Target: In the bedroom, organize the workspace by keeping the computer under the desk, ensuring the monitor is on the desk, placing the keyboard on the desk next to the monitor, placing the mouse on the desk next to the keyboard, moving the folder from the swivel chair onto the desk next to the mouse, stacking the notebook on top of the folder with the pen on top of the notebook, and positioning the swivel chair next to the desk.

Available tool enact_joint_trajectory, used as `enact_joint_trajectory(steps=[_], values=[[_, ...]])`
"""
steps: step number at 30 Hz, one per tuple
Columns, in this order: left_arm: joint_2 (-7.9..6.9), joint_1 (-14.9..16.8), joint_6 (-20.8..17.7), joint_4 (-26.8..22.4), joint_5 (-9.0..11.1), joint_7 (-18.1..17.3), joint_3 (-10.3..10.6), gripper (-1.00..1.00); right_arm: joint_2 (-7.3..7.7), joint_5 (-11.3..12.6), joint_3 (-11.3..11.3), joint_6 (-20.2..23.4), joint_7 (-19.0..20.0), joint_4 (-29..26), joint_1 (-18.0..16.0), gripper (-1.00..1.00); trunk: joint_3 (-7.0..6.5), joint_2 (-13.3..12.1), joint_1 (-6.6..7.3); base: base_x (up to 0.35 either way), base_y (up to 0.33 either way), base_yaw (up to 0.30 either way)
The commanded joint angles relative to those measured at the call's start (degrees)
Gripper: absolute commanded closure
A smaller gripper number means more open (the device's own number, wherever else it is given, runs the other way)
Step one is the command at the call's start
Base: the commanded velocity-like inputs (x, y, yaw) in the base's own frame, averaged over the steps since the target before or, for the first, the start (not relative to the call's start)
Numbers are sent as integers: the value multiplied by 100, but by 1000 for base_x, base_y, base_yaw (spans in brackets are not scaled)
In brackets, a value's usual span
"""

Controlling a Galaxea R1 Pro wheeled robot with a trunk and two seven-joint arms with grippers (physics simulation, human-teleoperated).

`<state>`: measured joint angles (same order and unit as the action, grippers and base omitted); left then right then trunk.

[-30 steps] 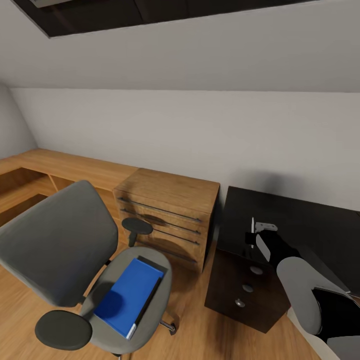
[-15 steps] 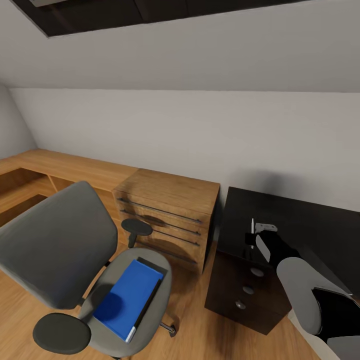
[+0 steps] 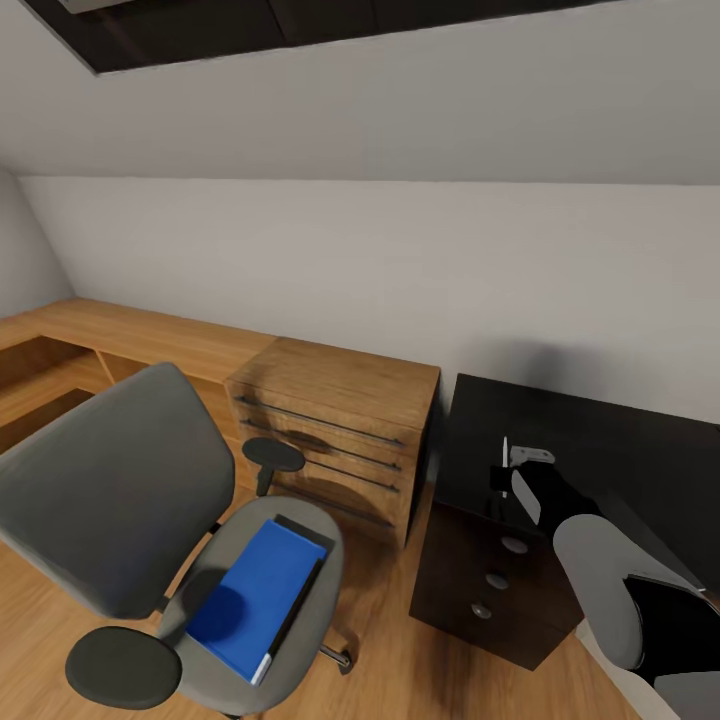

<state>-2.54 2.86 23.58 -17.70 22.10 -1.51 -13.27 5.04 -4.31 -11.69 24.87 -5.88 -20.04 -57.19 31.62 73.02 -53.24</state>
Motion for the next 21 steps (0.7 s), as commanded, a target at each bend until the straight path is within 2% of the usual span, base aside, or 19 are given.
enact_joint_trajectory(steps=[1,13,21], values=[[-1,2,15,4,49,-16,9,-100,-4,-44,-35,29,7,-9,-3,-100,5,3,0,0,0,0],[-1,3,15,4,49,-16,9,-100,-3,-41,-35,27,8,-10,-3,-100,5,3,0,0,0,0],[-1,2,15,4,49,-16,9,-100,-5,-36,-46,30,0,-120,-3,-100,-138,-318,176,0,0,0]])
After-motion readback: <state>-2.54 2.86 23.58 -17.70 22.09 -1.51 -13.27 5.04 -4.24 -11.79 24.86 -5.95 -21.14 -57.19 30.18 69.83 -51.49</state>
